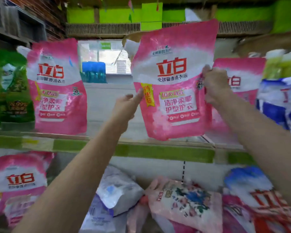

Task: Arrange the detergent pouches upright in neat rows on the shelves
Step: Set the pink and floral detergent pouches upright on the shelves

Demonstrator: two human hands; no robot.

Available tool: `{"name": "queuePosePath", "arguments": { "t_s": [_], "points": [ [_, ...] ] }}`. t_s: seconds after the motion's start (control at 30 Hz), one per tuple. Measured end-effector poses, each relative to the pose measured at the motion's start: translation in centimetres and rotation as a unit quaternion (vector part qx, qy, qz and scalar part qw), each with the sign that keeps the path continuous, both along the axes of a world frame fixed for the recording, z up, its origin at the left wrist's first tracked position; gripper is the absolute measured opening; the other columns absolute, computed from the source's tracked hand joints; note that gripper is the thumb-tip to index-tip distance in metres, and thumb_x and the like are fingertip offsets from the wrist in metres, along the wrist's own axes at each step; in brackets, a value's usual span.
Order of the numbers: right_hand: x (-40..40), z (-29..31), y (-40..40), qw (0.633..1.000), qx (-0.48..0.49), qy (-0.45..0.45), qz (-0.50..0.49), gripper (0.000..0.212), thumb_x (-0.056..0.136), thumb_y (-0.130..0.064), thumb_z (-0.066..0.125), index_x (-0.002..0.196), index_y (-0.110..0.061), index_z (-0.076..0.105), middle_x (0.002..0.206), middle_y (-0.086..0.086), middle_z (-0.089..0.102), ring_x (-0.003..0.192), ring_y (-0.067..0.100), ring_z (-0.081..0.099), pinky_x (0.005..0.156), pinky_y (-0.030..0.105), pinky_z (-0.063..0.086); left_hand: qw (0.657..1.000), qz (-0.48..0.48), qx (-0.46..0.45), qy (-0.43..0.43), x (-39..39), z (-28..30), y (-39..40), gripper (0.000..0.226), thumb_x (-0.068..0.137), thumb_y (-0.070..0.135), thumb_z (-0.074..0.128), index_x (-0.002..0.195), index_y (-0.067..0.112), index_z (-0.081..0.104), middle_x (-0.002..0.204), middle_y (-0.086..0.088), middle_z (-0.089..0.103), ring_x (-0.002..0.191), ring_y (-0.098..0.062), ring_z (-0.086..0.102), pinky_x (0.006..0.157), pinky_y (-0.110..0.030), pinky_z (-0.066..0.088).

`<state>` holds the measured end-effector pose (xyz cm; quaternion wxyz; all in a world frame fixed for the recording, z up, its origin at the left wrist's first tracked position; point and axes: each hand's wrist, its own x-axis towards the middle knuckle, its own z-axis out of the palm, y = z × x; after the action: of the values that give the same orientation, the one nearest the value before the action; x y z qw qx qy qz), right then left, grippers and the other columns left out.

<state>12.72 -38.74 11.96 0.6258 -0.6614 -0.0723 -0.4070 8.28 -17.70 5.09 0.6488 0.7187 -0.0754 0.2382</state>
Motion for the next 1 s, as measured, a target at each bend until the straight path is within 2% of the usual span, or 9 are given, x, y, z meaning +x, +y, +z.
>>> {"name": "queuePosePath", "arguments": {
  "t_s": [0.1,0.2,0.33,0.43,0.53,0.6,0.67,0.9,1.0],
  "points": [
    [-1.1,0.6,-4.0,1.000,0.012,-0.004,-0.008,0.035,0.094,-0.019,0.042,0.059,-0.016,0.044,0.058,-0.001,0.044,0.042,0.003,0.046,0.045,0.022,0.037,0.992,-0.097,-0.075,-0.028,1.2,0.9,-4.3,0.031,0.090,0.043,0.052,0.097,0.016,0.065,0.089,-0.002,0.071,0.080,-0.016,0.066,0.073,-0.035,0.051],
    [-2.2,0.7,-8.4,0.998,0.000,-0.028,-0.053,0.037,0.095,-0.015,0.041,0.058,-0.016,0.045,0.057,-0.003,0.044,0.034,-0.004,0.044,0.038,0.013,0.032,0.987,-0.107,-0.112,-0.045,2.0,1.8,-9.3,0.030,0.093,0.037,0.050,0.074,0.018,0.063,0.055,0.010,0.063,0.047,-0.005,0.054,0.053,-0.022,0.043],
    [-2.2,0.8,-14.0,0.991,-0.007,-0.021,-0.130,0.027,0.096,-0.019,0.042,0.083,-0.005,0.061,0.074,0.001,0.052,0.080,0.014,0.050,0.050,0.021,0.036,0.984,-0.141,-0.100,-0.046,2.6,2.7,-15.2,0.033,0.094,0.039,0.048,0.072,0.018,0.061,0.067,0.002,0.060,0.055,-0.010,0.053,0.057,-0.024,0.042],
    [-1.6,0.5,-17.5,0.986,-0.017,-0.008,-0.164,0.031,0.096,-0.019,0.039,0.098,0.003,0.061,0.094,0.013,0.058,0.081,0.014,0.047,0.051,0.025,0.035,0.982,-0.156,-0.089,-0.058,3.0,2.9,-18.6,0.033,0.093,0.038,0.049,0.071,0.017,0.061,0.072,-0.001,0.059,0.061,-0.013,0.053,0.059,-0.028,0.045],
    [-1.1,-0.3,-19.8,0.991,0.007,-0.002,-0.133,0.034,0.097,-0.020,0.038,0.112,0.005,0.056,0.090,0.011,0.060,0.075,0.015,0.050,0.037,0.008,0.032,0.985,-0.151,-0.073,-0.051,3.4,2.5,-20.9,0.034,0.094,0.036,0.048,0.070,0.016,0.060,0.073,-0.003,0.058,0.063,-0.016,0.052,0.062,-0.030,0.045],
    [-0.5,-1.6,-20.9,0.992,0.017,0.016,-0.122,0.031,0.097,-0.021,0.038,0.094,0.002,0.059,0.082,0.008,0.053,0.077,0.016,0.049,0.040,0.009,0.034,0.986,-0.148,-0.073,-0.037,3.8,1.7,-21.8,0.034,0.095,0.034,0.047,0.070,0.017,0.062,0.069,-0.001,0.060,0.059,-0.015,0.054,0.062,-0.031,0.045],
    [-0.2,-3.3,-21.6,0.994,0.034,0.030,-0.099,0.033,0.097,-0.023,0.037,0.078,-0.003,0.056,0.076,0.006,0.050,0.074,0.017,0.049,0.052,0.020,0.040,0.987,-0.142,-0.069,-0.036,4.1,0.9,-22.3,0.034,0.095,0.035,0.047,0.071,0.019,0.064,0.067,0.001,0.063,0.059,-0.016,0.056,0.064,-0.035,0.045],
    [0.1,-4.1,-22.1,0.998,0.061,0.018,-0.023,0.034,0.096,-0.031,0.040,0.066,-0.017,0.046,0.073,0.003,0.050,0.080,0.021,0.052,0.073,0.035,0.044,0.988,-0.122,-0.081,-0.052,4.1,0.6,-22.6,0.037,0.094,0.039,0.046,0.067,0.023,0.067,0.064,0.004,0.066,0.059,-0.015,0.060,0.070,-0.044,0.048],
    [0.0,-4.4,-22.3,0.997,0.071,0.016,0.007,0.032,0.094,-0.032,0.045,0.066,-0.017,0.049,0.074,0.005,0.053,0.081,0.023,0.054,0.076,0.039,0.047,0.989,-0.111,-0.086,-0.051,3.9,0.6,-22.7,0.036,0.094,0.039,0.047,0.068,0.023,0.066,0.054,0.009,0.066,0.050,-0.009,0.059,0.064,-0.035,0.048]
  ]
}}
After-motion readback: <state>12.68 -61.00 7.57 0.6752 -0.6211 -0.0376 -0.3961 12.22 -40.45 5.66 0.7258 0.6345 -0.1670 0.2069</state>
